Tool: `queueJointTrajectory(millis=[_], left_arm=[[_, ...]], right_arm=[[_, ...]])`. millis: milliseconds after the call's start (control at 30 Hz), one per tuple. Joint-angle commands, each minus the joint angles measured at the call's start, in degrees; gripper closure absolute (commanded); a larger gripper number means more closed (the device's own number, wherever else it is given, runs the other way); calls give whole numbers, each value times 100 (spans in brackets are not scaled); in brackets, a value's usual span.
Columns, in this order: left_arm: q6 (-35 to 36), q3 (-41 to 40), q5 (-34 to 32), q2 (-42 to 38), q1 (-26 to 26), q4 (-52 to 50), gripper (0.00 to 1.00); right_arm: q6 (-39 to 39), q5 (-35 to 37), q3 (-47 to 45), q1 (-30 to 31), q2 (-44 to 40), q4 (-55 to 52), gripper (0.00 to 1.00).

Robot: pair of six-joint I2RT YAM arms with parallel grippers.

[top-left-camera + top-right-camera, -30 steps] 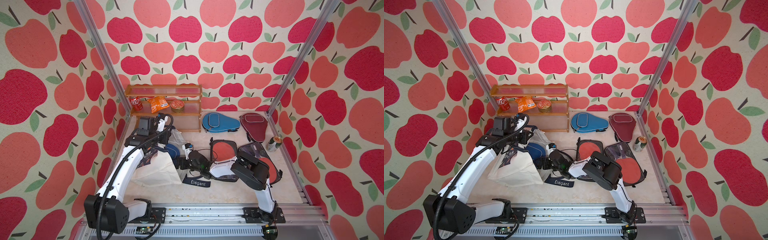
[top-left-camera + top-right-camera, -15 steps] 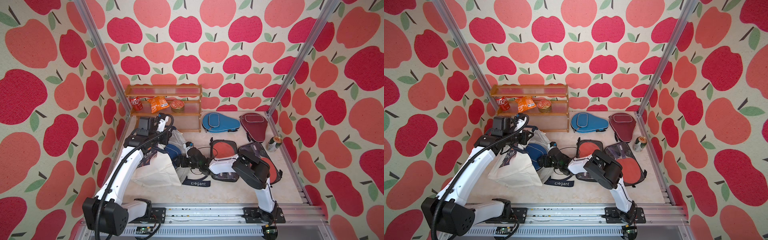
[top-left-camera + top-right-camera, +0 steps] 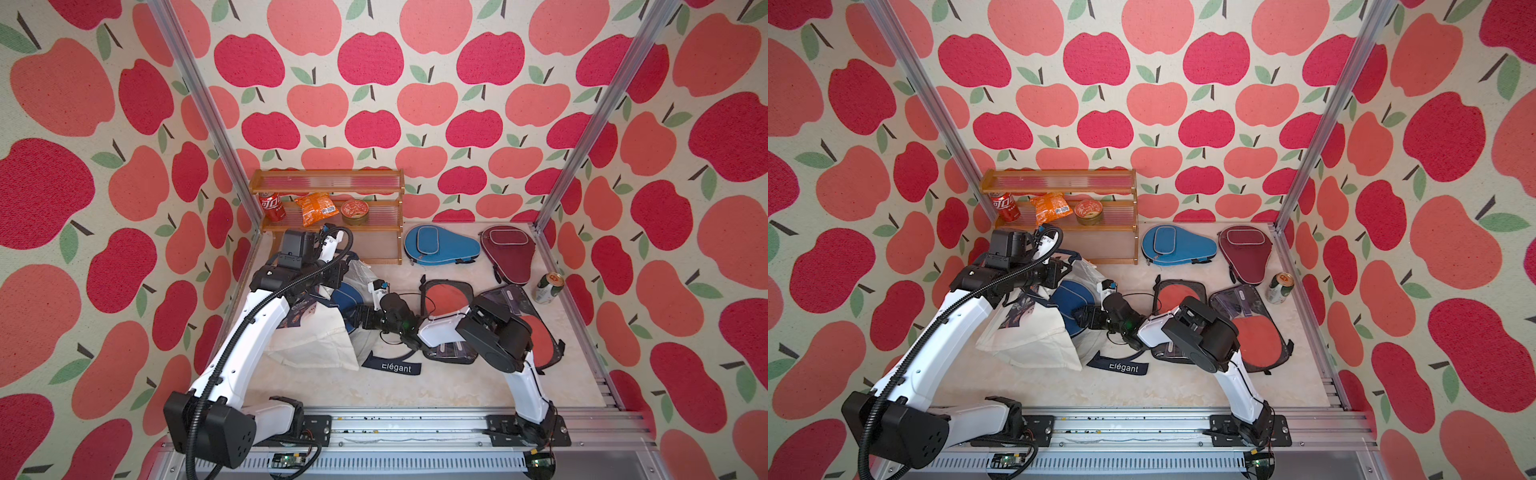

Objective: Remove the ping pong set from the canvas bag
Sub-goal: Pick up the ping pong set from the canvas bag.

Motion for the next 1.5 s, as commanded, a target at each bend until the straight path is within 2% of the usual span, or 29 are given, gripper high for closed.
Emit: queueJointTrajectory(millis=[0,200,333,500,600,767,900,1100,1267,1367,1467], left_arm=[[-21,347,284,-15,-89,445,100],[13,306,251,35,-50,477,100],[-13,290,284,39,-37,511,100],[-49,296,335,26,-46,543,100],[-45,303,331,0,-53,543,100],[-73,312,357,-36,-65,534,100],[-84,314,371,-51,-93,534,100],[-128,325,406,-80,-129,548,100],[-163,289,419,-154,-151,556,100],[-135,293,390,-195,-151,517,100],[-102,315,364,-242,-158,483,100]], right_arm=[[383,-414,-118,17,93,1569,13],[608,-552,-225,71,20,2494,17],[889,-498,-111,94,23,1821,19],[1758,-554,98,91,335,898,20],[2065,-607,152,88,500,1028,21],[2148,-644,339,62,608,1212,21],[2382,-533,497,26,796,1896,25],[2384,-394,880,39,798,1495,29],[2475,-10,953,33,761,1472,42],[2340,120,949,37,594,1302,53],[2145,208,870,54,405,1210,60]])
